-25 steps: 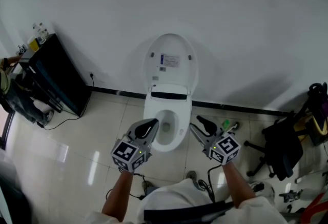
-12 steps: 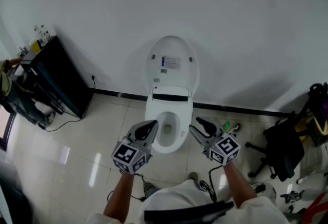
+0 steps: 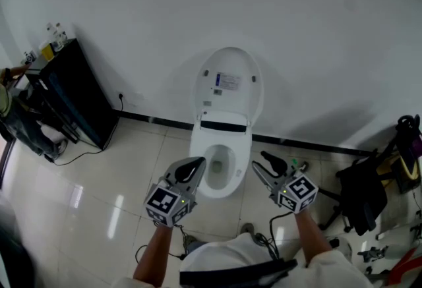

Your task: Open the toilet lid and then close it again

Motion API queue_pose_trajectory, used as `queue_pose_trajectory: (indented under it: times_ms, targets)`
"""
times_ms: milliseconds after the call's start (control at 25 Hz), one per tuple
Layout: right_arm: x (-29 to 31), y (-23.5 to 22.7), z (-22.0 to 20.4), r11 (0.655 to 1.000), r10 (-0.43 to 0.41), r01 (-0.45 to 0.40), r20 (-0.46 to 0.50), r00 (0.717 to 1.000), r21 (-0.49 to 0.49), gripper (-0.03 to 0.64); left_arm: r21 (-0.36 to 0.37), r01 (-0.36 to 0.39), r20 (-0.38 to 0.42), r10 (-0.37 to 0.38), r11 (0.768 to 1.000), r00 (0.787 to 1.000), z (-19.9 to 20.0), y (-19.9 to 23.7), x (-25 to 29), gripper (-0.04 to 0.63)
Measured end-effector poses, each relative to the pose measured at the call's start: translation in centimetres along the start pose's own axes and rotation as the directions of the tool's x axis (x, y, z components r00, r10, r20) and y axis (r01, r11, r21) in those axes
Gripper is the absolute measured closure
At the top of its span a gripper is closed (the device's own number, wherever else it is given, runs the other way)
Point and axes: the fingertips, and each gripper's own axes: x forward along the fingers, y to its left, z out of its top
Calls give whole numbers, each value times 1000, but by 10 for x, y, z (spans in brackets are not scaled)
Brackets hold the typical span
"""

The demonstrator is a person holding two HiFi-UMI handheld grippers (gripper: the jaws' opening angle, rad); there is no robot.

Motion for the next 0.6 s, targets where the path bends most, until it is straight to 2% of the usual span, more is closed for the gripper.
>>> queue_pose_trajectory:
  times_ms: [120, 320, 440, 600]
  targets:
    - [2, -10, -3, 1000, 0, 0, -11, 1000, 28, 453, 19, 6, -15, -5, 1000, 1000, 0, 9, -7, 592]
    - [8, -74, -5, 999, 28, -27, -20, 999, 33, 453, 41, -56, -42, 58, 998, 997, -2, 27, 8, 592]
    - [16, -127, -1, 996, 86, -87, -55, 995, -4, 453, 33, -114, -44, 115, 993, 992, -5, 23, 30, 592]
    - [31, -231, 9, 987, 149, -153, -65, 987, -45, 453, 0, -205, -26, 205, 979, 978, -1, 18, 93, 592]
